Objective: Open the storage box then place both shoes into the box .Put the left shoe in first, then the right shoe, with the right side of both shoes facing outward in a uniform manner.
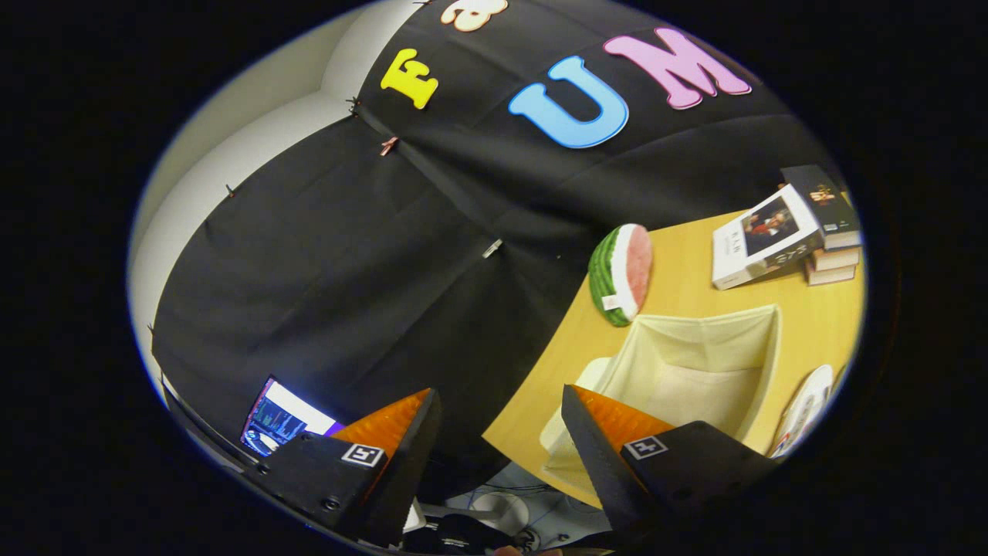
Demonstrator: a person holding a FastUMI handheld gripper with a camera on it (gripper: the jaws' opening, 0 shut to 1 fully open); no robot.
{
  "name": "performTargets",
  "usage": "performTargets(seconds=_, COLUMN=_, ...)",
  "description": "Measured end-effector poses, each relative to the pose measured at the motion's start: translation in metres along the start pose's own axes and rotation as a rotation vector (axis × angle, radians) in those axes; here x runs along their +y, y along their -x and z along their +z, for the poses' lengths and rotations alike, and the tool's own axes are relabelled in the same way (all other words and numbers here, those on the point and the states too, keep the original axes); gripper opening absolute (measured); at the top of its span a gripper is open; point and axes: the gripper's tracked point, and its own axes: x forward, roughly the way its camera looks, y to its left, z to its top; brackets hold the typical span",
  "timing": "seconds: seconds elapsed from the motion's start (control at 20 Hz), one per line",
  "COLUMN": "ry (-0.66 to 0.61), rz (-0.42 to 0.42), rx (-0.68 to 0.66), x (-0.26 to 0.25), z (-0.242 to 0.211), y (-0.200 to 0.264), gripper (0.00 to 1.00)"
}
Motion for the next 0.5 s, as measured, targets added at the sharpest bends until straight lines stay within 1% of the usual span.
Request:
performTargets(seconds=0.15, ry=0.071, rz=-0.162, rx=-0.033, x=-0.055, z=0.005, y=0.045, gripper=0.97)
performTargets(seconds=0.3, ry=0.151, rz=-0.366, rx=-0.068, x=-0.119, z=0.010, y=0.095, gripper=0.97)
performTargets(seconds=0.45, ry=0.228, rz=-0.574, rx=-0.024, x=-0.178, z=-0.006, y=0.147, gripper=0.97)
performTargets(seconds=0.5, ry=0.246, rz=-0.628, rx=-0.004, x=-0.196, z=-0.013, y=0.163, gripper=0.96)
